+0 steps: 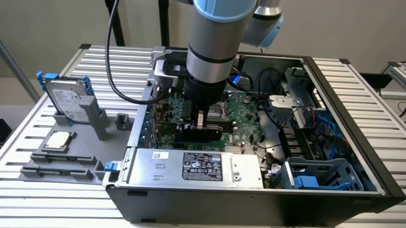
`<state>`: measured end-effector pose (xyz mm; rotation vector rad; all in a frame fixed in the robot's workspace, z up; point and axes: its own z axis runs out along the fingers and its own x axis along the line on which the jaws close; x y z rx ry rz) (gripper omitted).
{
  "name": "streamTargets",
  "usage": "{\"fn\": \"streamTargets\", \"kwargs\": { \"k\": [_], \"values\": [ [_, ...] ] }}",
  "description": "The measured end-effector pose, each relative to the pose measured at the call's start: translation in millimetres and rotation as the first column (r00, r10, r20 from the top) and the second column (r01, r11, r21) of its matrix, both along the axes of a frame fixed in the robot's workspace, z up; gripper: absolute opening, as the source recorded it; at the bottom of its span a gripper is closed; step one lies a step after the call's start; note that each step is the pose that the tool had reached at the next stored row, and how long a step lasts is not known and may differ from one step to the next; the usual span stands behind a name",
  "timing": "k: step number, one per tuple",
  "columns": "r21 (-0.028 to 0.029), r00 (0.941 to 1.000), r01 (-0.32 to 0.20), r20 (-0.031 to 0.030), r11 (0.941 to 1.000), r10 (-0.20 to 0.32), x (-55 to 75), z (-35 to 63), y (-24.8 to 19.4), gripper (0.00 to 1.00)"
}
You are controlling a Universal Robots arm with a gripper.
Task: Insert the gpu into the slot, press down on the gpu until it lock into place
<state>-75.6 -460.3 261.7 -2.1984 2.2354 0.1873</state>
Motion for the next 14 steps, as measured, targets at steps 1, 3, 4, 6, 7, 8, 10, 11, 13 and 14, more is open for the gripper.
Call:
{"fn": "streamTargets", "kwargs": {
  "k": [1, 3, 4, 6, 7, 8, 10, 11, 13, 14],
  "values": [
    [-0.0003, 1.0, 0.0, -0.0006, 1.0, 0.0, 0.0, 0.1, 0.0, 0.26],
    [-0.0006, 1.0, 0.0, -0.001, 1.0, 0.0, 0.0, -0.1, 0.0, 0.26],
    [-0.0005, 1.0, 0.0, -0.0009, 1.0, 0.0, 0.0, -0.5, 0.1, 0.26],
    [-0.0005, 1.0, 0.0, -0.0009, 1.0, 0.0, 0.1, -1.8, 0.0, 0.26],
    [-0.0003, 1.0, 0.0, -0.0009, 1.0, 0.0, 0.2, -2.7, 0.0, 0.26],
    [-0.0002, 1.0, 0.0, -0.0009, 1.0, 0.0, 0.2, -3.6, 0.1, 0.26],
    [-0.0005, 1.0, 0.0, -0.0011, 1.0, 0.0, 0.3, -5.0, 0.0, 0.26],
    [-0.0007, 1.0, 0.0, -0.0011, 1.0, 0.0, 0.3, -5.6, 0.0, 0.26],
    [-0.001, 1.0, 0.0, -0.0012, 1.0, 0.0, 0.5, -6.8, 0.0, 0.26],
    [-0.0007, 1.0, 0.0, -0.0009, 1.0, 0.0, 0.6, -7.8, 0.0, 0.26]
  ]
}}
